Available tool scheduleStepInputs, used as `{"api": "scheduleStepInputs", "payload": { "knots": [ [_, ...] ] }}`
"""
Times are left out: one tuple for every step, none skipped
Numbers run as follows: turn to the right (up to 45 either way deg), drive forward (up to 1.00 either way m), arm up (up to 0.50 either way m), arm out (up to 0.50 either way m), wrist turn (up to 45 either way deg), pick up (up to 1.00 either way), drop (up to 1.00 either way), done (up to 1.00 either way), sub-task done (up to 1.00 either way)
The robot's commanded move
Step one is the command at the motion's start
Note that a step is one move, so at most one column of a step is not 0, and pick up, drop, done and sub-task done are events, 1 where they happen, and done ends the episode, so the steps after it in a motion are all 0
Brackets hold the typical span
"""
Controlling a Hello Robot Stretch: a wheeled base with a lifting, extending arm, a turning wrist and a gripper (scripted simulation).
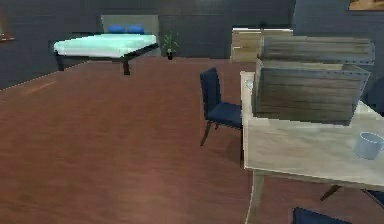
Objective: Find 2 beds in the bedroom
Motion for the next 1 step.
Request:
{"api": "scheduleStepInputs", "payload": {
  "knots": [
    [-45.0, 0.00, 0.00, 0.00, 0.0, 0.00, 0.00, 0.00, 0.00]
  ]
}}
